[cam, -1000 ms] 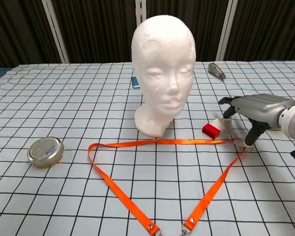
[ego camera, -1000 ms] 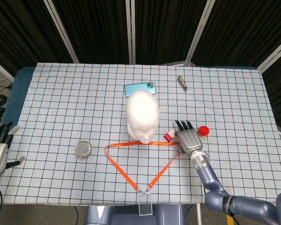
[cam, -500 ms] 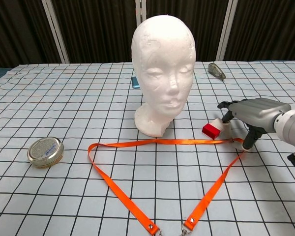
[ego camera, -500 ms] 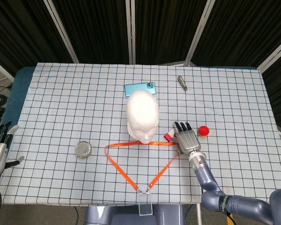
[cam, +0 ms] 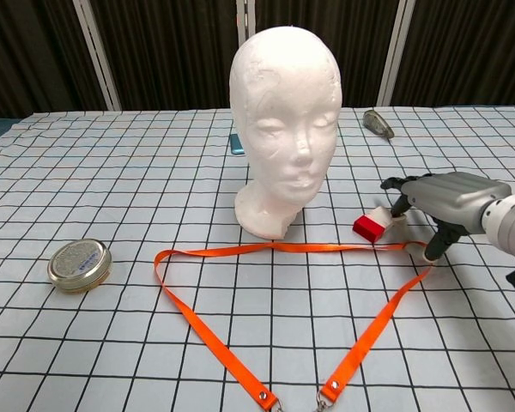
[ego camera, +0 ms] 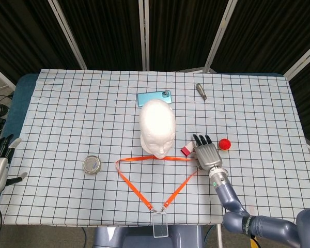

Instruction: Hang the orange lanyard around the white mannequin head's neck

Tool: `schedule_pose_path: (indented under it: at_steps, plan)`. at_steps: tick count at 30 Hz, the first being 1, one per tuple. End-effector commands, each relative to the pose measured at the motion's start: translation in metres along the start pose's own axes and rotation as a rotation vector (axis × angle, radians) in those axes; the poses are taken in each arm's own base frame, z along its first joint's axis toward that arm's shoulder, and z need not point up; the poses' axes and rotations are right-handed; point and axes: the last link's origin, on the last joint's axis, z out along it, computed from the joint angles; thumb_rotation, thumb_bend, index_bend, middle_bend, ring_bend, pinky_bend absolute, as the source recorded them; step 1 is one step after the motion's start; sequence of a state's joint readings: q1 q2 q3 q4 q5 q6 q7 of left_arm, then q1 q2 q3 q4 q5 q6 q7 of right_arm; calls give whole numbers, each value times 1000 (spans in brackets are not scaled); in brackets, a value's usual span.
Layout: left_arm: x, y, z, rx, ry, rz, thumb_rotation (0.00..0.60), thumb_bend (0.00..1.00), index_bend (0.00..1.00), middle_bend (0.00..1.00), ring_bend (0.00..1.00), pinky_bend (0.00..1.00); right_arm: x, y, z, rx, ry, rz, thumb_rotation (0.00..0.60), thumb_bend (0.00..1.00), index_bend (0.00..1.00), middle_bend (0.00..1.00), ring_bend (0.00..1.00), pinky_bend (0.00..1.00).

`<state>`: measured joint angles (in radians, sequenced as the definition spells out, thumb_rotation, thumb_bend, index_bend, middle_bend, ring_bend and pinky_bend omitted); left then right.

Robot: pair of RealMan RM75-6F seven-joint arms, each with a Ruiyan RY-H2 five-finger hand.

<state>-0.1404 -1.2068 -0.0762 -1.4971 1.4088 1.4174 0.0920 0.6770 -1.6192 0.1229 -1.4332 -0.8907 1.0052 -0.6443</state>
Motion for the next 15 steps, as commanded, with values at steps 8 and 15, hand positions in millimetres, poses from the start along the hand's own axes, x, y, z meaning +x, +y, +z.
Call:
schedule_pose_path:
  at_steps: [8,15]
  plan:
    - [-8,27,16,-76,-55,-44,600,0,263,0,0,0,8,7,-17,41,34,44,600,417,717,26,0,0]
    - [-10,92,57,-216,-132,-94,600,161,394,0,0,0,14,5,-26,72,46,69,600,417,722,30,0,0]
